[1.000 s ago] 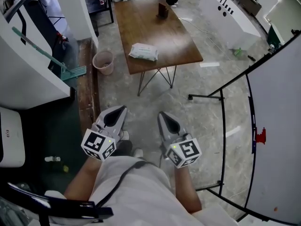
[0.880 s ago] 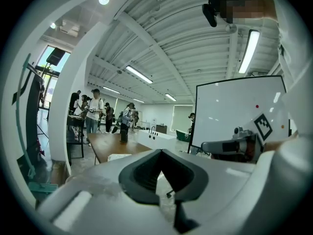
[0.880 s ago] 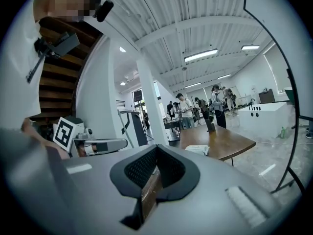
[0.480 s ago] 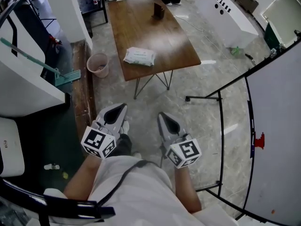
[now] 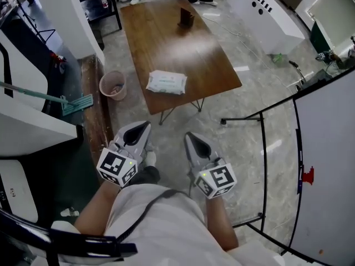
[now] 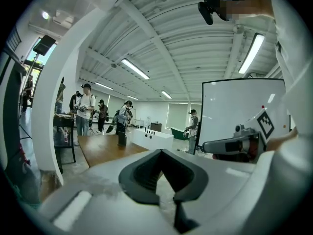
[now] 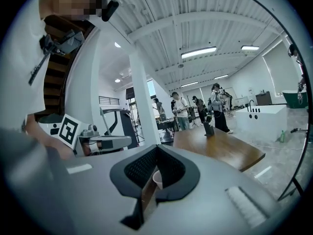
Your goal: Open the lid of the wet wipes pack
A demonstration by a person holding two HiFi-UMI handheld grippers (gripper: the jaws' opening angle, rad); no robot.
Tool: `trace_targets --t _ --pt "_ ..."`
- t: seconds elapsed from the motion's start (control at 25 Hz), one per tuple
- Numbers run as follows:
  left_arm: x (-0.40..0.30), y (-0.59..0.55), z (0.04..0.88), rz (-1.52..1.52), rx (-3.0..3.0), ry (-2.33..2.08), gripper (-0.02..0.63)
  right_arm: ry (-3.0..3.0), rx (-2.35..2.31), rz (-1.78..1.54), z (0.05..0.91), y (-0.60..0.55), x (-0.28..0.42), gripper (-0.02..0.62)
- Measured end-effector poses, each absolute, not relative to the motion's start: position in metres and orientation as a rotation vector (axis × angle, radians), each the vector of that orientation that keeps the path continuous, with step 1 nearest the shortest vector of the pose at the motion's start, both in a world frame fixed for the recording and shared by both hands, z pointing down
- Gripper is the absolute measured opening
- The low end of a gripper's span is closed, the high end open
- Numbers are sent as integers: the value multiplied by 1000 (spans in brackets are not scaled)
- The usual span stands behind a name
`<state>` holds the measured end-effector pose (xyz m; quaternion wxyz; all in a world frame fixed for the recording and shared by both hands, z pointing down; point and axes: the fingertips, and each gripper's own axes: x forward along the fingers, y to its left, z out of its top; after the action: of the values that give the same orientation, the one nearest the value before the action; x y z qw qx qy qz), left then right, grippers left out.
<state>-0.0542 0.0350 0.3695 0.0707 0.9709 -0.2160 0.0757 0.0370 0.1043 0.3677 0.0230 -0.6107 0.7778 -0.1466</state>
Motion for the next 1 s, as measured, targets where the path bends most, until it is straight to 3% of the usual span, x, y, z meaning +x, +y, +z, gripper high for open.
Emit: trace_targets --t 0.52,1.0 --pt "-53 -78 380 203 2907 -560 5 2381 -1968 -431 363 -8 39 8" --pt "-64 -107 386 218 2906 -541 5 2416 -1954 -429 365 -45 27 9"
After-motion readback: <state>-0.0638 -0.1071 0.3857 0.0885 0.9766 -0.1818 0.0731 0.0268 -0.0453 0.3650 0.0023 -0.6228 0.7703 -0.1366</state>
